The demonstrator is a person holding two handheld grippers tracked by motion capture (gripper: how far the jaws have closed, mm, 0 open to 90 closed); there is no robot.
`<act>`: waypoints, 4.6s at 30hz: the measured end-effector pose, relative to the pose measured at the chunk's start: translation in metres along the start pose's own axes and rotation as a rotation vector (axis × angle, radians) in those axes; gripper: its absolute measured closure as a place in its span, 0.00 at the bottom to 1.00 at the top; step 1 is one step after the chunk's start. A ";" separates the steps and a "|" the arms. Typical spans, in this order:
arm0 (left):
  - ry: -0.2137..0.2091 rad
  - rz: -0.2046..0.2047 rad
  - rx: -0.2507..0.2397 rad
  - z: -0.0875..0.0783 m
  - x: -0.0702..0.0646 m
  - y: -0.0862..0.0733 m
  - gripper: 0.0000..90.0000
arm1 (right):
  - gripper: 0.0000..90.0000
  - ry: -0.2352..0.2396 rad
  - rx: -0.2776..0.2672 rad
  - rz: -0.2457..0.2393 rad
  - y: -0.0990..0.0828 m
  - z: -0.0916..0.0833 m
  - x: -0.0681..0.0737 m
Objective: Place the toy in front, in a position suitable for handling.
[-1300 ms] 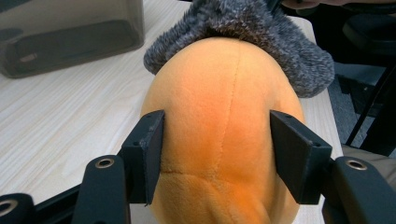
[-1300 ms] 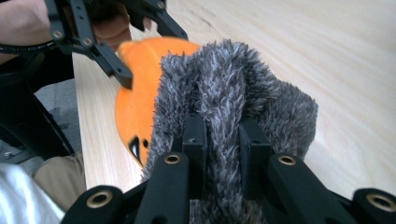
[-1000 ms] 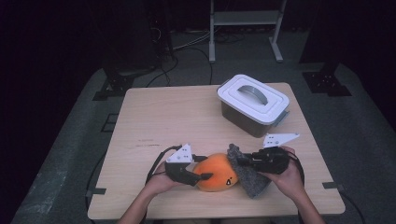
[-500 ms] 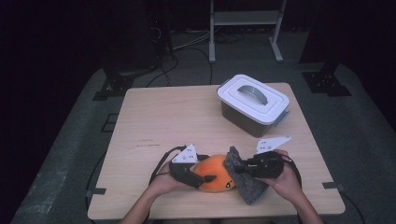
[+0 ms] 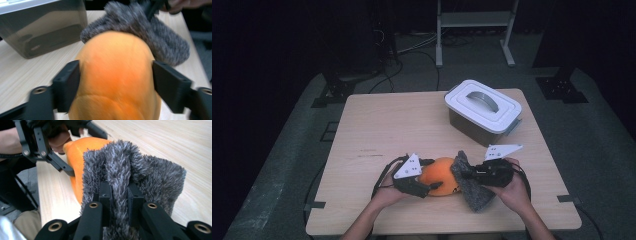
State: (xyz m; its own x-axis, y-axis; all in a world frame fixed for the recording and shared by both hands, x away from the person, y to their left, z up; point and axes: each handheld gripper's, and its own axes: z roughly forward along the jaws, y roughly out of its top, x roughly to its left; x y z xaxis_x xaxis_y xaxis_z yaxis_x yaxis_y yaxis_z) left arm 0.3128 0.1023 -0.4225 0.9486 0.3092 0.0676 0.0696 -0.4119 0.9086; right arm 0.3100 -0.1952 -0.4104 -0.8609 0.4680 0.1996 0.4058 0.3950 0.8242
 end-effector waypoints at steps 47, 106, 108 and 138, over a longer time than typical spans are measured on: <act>-0.126 -0.101 0.117 -0.005 0.006 -0.004 0.32 | 0.85 -0.013 0.045 -0.008 -0.010 -0.006 -0.003; -0.053 -0.060 0.148 0.002 0.001 -0.003 0.31 | 0.84 0.037 0.026 -0.017 -0.005 -0.001 0.000; -0.058 -0.076 0.154 -0.001 0.004 -0.006 0.31 | 0.84 0.025 0.042 0.002 -0.009 -0.002 -0.005; -0.061 -0.024 0.155 0.005 -0.007 0.005 0.26 | 0.84 0.003 0.012 -0.140 0.020 -0.001 0.030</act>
State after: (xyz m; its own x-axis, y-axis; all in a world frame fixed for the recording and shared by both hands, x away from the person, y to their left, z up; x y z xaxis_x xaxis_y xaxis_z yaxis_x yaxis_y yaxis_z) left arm 0.3083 0.0936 -0.4206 0.9628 0.2697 0.0174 0.1346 -0.5342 0.8346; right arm 0.2920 -0.1734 -0.3871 -0.9101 0.4057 0.0845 0.2853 0.4656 0.8378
